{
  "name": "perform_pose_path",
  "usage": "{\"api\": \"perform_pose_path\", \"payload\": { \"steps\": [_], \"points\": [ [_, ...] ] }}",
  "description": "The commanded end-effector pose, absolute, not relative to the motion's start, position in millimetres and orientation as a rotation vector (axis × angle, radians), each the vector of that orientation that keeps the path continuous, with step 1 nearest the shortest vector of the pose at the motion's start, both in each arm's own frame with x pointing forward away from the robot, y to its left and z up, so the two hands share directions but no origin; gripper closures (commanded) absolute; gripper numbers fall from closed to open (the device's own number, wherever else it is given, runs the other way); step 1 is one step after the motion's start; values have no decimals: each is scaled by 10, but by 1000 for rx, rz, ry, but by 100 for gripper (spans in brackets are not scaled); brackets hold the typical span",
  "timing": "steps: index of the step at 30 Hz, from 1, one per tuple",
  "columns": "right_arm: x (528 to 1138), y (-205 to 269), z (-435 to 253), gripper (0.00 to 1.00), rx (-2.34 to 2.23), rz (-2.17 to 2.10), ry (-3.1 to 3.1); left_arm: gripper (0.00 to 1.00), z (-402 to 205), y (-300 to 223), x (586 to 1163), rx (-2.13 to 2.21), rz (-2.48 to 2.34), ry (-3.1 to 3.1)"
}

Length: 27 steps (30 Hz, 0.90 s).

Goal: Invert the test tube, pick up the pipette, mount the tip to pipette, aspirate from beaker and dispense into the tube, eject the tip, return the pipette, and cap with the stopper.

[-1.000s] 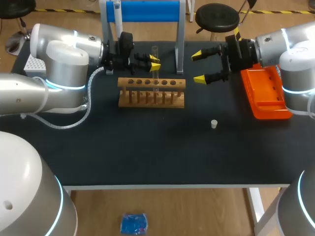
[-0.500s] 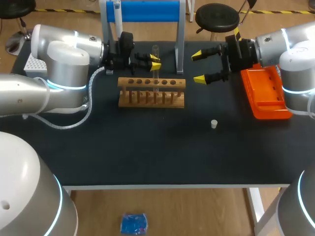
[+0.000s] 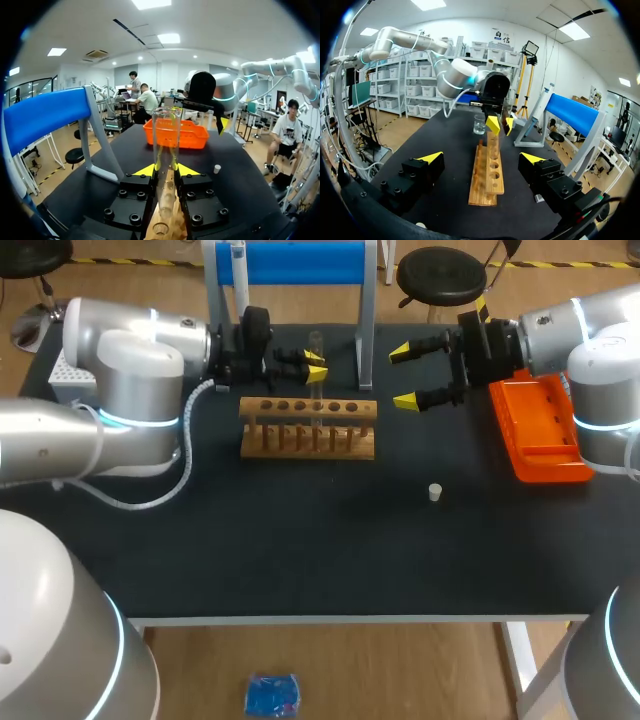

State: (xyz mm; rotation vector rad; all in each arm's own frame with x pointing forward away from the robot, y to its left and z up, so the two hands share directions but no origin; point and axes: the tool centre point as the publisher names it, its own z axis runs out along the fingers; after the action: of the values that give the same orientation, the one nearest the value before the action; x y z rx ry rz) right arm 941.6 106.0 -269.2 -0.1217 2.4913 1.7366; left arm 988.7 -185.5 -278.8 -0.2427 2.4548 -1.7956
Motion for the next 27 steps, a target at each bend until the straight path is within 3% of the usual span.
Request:
{"api": "perform_pose_path", "payload": {
  "steps": [1,27],
  "points": [
    [9420,1059,-2697,0,-124,1736,2491,100,-2797,-1861,9854,-248,-1796,2441],
    [9420,1059,-2697,0,-124,1736,2491,100,-2895,-1894,9883,-245,-1797,2471]
  ]
}}
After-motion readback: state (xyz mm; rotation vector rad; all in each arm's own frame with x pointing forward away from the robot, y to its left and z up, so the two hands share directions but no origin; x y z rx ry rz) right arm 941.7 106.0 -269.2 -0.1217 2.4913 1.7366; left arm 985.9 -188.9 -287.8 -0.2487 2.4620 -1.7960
